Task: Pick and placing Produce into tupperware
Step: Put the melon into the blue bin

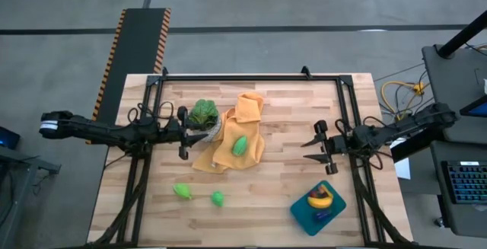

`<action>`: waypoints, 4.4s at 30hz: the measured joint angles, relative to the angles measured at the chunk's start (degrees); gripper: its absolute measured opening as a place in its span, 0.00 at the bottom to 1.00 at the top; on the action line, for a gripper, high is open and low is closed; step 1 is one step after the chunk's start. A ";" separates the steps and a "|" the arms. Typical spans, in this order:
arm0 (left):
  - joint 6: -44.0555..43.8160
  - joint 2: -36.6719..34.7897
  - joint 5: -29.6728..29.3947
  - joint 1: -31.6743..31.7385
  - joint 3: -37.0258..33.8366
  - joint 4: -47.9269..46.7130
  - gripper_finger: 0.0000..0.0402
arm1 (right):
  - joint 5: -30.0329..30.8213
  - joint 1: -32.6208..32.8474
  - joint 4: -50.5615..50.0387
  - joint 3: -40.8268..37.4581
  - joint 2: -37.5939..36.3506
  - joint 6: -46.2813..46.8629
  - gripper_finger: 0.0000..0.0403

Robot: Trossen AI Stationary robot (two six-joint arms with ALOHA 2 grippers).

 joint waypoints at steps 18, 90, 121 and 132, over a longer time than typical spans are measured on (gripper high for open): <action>0.50 5.27 -2.01 0.02 1.16 0.08 0.31 | 4.99 0.00 -0.05 3.21 0.27 -2.72 0.36; -27.40 58.04 -0.97 -44.39 69.73 -117.88 0.74 | 5.05 0.00 -2.02 3.74 0.64 3.25 0.32; -19.41 60.98 -5.32 -47.87 55.97 -102.79 0.74 | 5.03 0.00 -2.11 3.35 0.64 5.81 0.32; -19.34 60.83 -6.99 -47.56 53.29 -100.63 0.74 | 5.03 0.00 -2.10 3.33 0.64 5.79 0.32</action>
